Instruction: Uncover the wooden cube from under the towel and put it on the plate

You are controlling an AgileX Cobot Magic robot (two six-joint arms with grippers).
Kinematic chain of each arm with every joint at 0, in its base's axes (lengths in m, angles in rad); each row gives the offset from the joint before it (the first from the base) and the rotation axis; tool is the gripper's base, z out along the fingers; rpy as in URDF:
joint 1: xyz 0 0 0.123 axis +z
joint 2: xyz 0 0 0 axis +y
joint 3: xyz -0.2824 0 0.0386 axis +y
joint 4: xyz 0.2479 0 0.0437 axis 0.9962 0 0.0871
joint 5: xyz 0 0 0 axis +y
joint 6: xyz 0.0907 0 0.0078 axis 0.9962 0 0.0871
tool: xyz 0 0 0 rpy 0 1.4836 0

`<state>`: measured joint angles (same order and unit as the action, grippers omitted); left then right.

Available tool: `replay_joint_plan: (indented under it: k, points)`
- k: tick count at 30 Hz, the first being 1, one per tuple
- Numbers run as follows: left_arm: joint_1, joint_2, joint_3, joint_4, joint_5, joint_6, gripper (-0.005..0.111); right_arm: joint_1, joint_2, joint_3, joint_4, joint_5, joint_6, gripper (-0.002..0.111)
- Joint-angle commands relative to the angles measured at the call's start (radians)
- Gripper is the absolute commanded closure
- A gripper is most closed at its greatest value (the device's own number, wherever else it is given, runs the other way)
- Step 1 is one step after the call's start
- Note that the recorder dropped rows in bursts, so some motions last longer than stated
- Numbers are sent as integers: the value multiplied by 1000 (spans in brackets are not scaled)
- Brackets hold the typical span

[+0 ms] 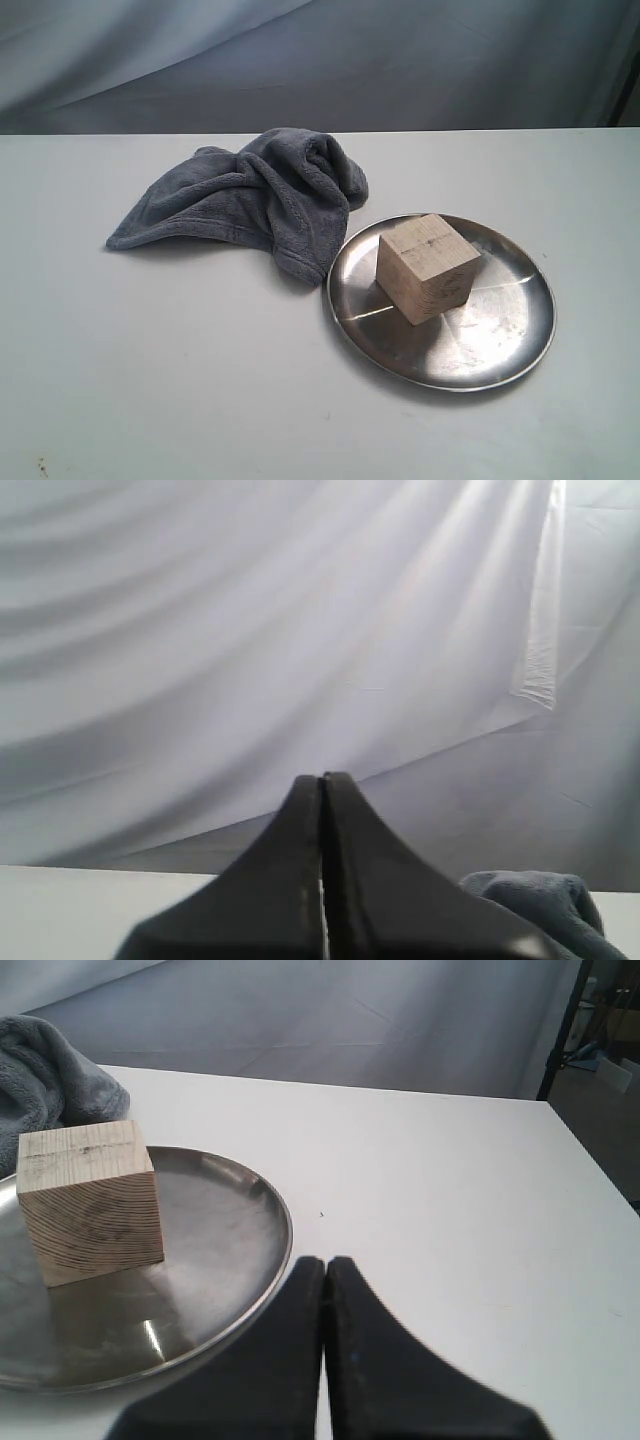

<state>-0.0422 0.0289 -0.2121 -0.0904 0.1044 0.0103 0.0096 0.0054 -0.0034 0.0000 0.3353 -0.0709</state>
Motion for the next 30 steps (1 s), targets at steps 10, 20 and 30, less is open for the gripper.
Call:
replay_joint_plan:
  k: [10,20,30]
  points:
    - [131,-29,70,-56,45,17,107,2,-5,3,-8,0,-2,108]
    - [131,-29,134,-43,49,27,107,2,-5,3,-8,0,-2,108]
    - [131,-29,212,90,70,28,107,2,-5,3,-8,0,-2,108]
